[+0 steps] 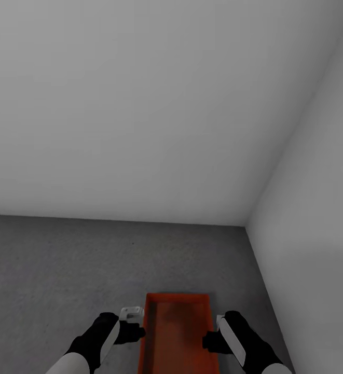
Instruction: Move the two storage containers from the living room to the garage. In the garage, place one container on the floor and stack the other container on top of it (either order is fine).
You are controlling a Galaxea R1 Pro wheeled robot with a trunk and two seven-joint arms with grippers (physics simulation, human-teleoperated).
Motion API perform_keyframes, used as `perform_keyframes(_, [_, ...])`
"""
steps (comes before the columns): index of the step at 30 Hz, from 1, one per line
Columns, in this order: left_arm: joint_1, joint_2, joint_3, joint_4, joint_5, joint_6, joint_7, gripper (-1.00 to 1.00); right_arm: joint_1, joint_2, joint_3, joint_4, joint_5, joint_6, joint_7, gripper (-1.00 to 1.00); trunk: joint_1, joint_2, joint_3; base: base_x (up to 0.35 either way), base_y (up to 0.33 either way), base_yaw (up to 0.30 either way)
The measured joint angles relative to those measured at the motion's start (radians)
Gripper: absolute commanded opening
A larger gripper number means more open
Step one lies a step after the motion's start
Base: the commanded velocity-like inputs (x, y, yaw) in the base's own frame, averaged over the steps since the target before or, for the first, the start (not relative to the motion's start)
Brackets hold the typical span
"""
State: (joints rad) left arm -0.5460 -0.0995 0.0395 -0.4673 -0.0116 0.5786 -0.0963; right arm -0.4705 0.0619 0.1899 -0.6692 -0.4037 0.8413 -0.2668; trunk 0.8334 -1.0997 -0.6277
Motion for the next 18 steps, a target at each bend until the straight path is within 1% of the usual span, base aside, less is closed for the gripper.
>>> perform_keyframes(10, [0.005, 0.0, 0.007, 0.0, 0.007, -0.002, -0.002, 1.0, 0.0, 0.0, 0.001, 0.001, 0.0, -0.001, 0.002, 1.0, -0.038, 0.07, 0.047, 0.0, 0.0, 0.0])
perform_keyframes(11, [0.01, 0.0, 0.008, 0.0, 0.008, -0.002, -0.002, 1.0, 0.0, 0.0, 0.001, 0.001, 0.0, -0.002, 0.002, 1.0, -0.042, 0.077, 0.052, 0.0, 0.0, 0.0])
perform_keyframes(12, [0.029, 0.001, 0.009, 0.0, 0.009, -0.003, -0.003, 1.0, 0.0, 0.0, 0.001, 0.001, 0.0, -0.007, 0.002, 1.0, -0.046, 0.084, 0.056, 0.0, 0.0, 0.0])
perform_keyframes(14, [0.05, 0.0, 0.009, 0.0, 0.01, -0.003, -0.003, 1.0, 0.0, 0.0, 0.002, 0.001, 0.001, -0.025, 0.002, 1.0, -0.054, 0.098, 0.066, 0.0, 0.0, 0.0])
perform_keyframes(16, [0.066, 0.0, 0.009, 0.0, 0.01, -0.003, -0.004, 1.0, 0.0, 0.0, 0.002, 0.002, 0.001, -0.062, 0.002, 1.0, -0.061, 0.112, 0.075, 0.0, 0.0, 0.0])
perform_keyframes(18, [0.092, 0.001, 0.009, 0.0, 0.01, -0.004, -0.005, 1.0, 0.0, 0.0, 0.003, 0.002, 0.002, -0.132, 0.002, 1.0, -0.069, 0.126, 0.084, 0.0, 0.0, 0.0])
